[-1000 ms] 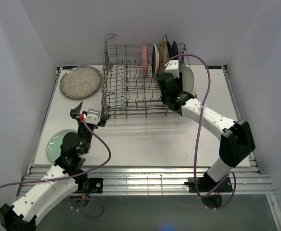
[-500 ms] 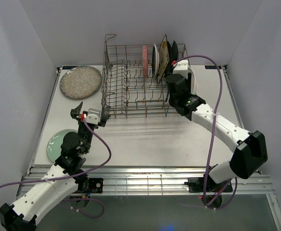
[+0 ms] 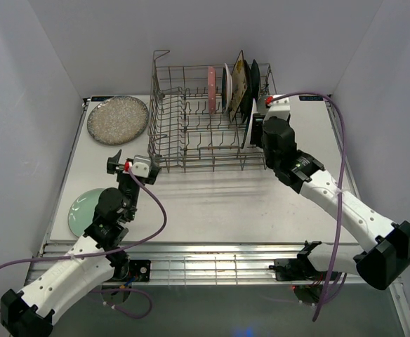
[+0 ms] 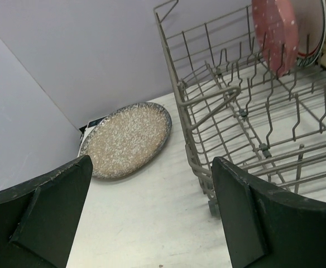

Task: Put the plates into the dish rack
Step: Insert the plate into the dish rack, then pick up the plate from the corner of the board.

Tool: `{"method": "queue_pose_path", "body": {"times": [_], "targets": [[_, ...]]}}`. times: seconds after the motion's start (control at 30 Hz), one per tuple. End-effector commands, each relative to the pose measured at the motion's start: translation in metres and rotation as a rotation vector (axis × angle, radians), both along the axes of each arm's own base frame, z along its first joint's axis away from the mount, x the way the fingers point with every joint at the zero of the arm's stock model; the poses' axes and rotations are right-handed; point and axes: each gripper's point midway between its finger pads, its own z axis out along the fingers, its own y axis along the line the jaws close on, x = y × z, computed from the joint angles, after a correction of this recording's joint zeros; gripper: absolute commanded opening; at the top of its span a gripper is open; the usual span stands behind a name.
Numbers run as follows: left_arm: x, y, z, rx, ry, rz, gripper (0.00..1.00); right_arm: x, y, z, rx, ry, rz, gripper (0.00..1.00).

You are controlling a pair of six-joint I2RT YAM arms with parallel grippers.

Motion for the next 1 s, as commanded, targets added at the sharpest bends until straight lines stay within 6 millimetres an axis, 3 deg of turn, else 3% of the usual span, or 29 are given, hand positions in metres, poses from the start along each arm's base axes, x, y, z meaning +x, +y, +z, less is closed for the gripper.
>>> {"method": "queue_pose_path", "body": {"times": [0.0,0.13,0.27,0.3,0.37,0.7,0.97], "targets": [[0.007,0.008,-0.008,0.042,0.03,0.062,0.98,-0.011,0.014,0.01,0.078,-0.018,0.103,0.6],[0.016,0.022,-0.015,0.084,0.03,0.125,0.98,-0.027,0.022,0.013,0.12,-0.016,0.194,0.61],[0.026,0.03,-0.026,0.09,0.092,0.066,0.98,-0.046,0.027,0.016,0.172,-0.029,0.277,0.64],[0.029,0.031,-0.027,0.08,0.098,0.041,0.98,-0.051,0.027,0.008,0.181,-0.016,0.291,0.65],[0.029,0.031,-0.034,0.107,0.116,0.038,0.98,-0.062,0.028,0.012,0.212,-0.029,0.334,0.67],[0.027,0.035,-0.055,0.177,0.149,0.004,0.98,-0.103,0.032,-0.007,0.271,-0.001,0.481,0.78],[0.024,0.073,-0.091,0.239,0.281,0.202,0.98,-0.124,0.024,-0.017,0.32,0.005,0.499,0.83]]}}
